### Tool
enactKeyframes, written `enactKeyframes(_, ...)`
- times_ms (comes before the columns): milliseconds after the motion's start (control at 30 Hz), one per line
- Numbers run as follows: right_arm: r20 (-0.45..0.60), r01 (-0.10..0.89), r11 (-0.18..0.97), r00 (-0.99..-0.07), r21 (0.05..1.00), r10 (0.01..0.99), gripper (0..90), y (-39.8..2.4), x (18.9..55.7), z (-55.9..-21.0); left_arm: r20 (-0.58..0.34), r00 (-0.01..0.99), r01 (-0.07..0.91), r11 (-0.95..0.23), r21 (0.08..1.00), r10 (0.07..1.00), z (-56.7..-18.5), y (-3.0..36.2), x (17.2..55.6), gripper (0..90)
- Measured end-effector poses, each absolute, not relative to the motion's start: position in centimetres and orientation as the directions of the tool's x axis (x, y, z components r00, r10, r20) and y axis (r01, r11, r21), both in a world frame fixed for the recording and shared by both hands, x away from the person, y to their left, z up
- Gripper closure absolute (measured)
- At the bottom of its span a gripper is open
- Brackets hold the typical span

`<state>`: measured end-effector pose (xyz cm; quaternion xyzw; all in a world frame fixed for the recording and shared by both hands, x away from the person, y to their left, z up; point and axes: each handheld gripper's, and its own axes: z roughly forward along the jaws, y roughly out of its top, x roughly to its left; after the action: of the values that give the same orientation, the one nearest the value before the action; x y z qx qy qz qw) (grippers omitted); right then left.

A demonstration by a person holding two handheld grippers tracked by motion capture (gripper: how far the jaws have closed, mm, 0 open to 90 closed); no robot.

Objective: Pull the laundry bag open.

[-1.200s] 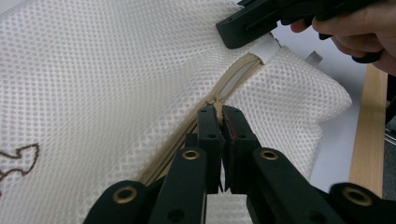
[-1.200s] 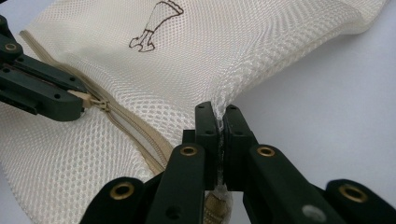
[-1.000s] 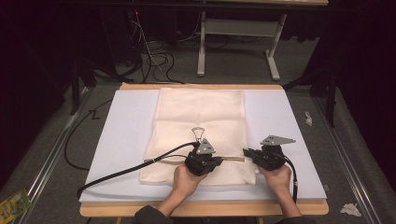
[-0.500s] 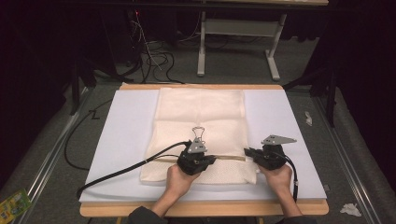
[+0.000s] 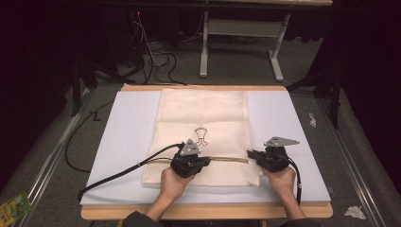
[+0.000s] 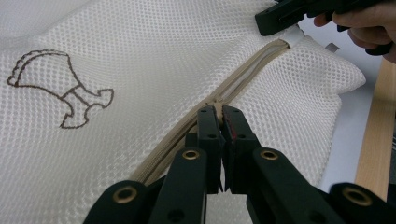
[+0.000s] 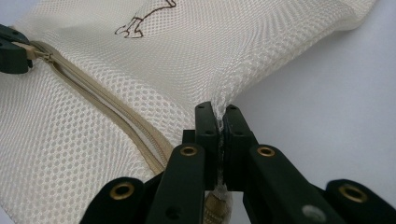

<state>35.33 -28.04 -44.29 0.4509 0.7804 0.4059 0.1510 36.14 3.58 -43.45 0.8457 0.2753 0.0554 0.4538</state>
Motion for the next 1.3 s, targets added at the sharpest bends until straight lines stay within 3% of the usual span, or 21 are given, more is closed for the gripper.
enactKeyframes(1300,0.134,0.585,0.265,-0.55,0.767,0.825,88.7,-27.6,35.5,-44.6,-0.151,0.825,0.422,-0.416,0.805,0.544,-42.7,6.6,35.6,87.3)
